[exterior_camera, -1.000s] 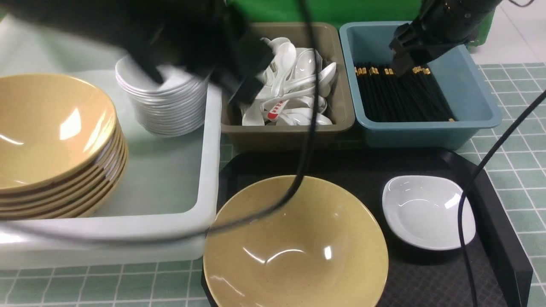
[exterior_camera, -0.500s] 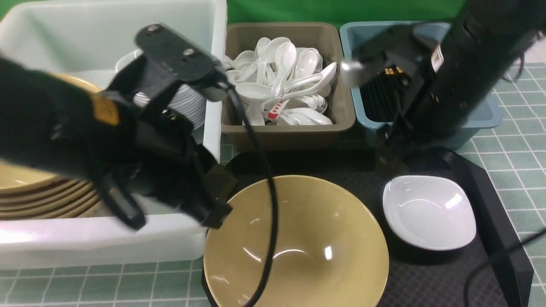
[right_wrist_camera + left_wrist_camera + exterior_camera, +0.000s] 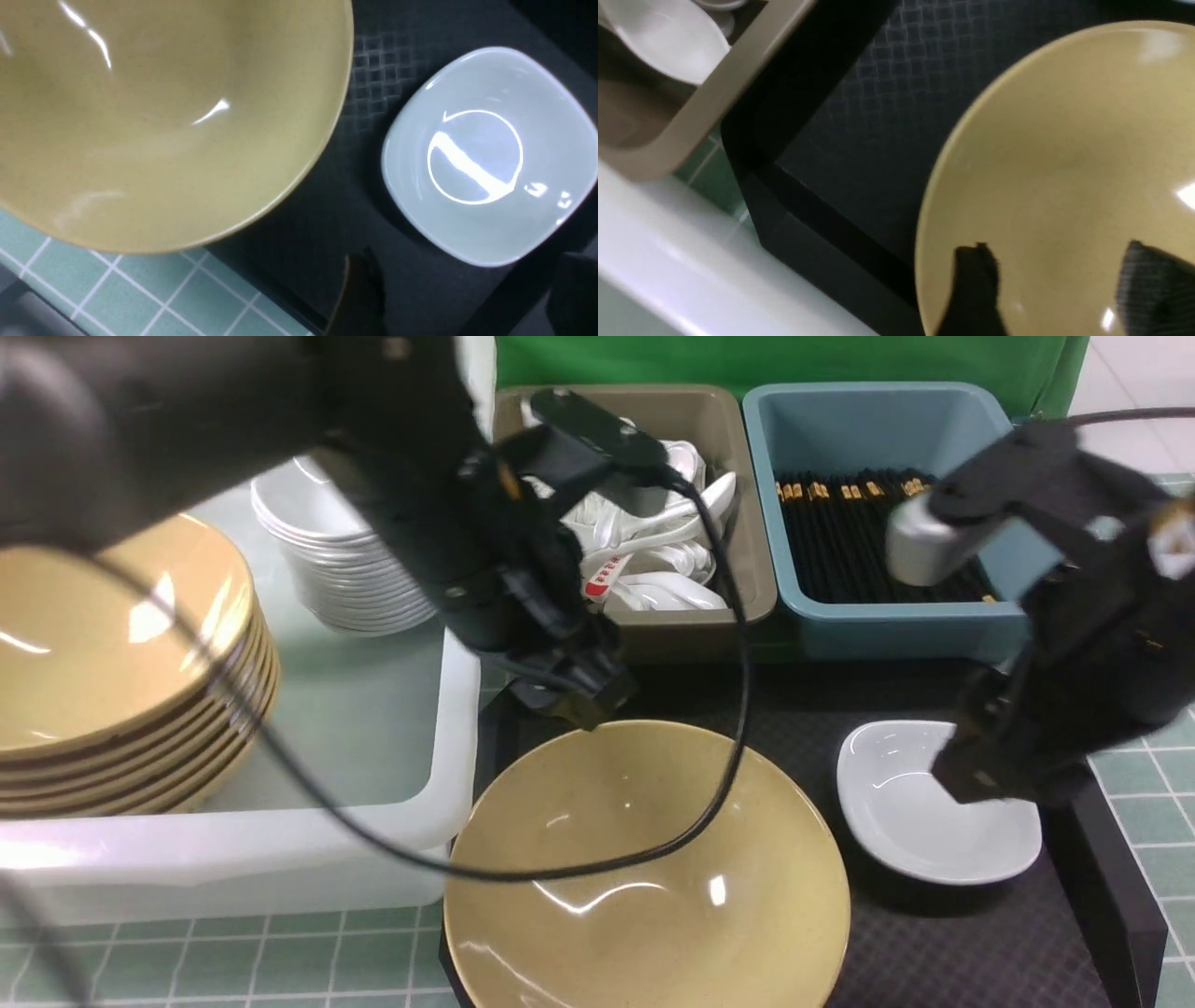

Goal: On blue table put chopsticks spoon bowls plates into blue grey white boxes.
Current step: 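Grasp the large bowl on the tray by its rim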

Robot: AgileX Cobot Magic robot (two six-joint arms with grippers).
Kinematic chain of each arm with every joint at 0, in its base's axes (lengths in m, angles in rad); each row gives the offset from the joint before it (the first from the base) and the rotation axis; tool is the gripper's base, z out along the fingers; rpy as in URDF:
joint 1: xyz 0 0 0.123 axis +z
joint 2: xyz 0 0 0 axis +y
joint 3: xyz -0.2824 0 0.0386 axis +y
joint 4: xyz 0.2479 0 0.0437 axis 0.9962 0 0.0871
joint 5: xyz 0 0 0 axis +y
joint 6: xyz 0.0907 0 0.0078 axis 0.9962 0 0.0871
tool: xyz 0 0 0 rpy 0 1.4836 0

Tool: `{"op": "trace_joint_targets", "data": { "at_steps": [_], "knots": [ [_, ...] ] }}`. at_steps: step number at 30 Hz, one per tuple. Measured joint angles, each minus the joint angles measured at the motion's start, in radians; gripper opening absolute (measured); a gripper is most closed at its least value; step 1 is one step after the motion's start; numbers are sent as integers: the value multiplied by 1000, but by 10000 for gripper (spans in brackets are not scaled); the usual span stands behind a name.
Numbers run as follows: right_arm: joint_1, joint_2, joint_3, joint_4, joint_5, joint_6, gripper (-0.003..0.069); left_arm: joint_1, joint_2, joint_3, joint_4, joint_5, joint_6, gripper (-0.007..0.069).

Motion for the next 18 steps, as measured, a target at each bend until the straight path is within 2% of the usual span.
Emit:
{"op": "trace_joint_targets", "data": {
  "at_steps": [3,6,11,18],
  "knots": [
    [0,-61,55,-1,-29,1,536,0,93,-77,31,15,0,462],
    [0,-99,110,-11,-43,2,536,0,165,-139,75,28,2,489],
    [0,-133,149,-73,-42,24,536,0,275,-201,135,40,65,493],
    [0,-159,149,-115,-43,46,536,1,337,-212,167,8,86,494]
  ]
}}
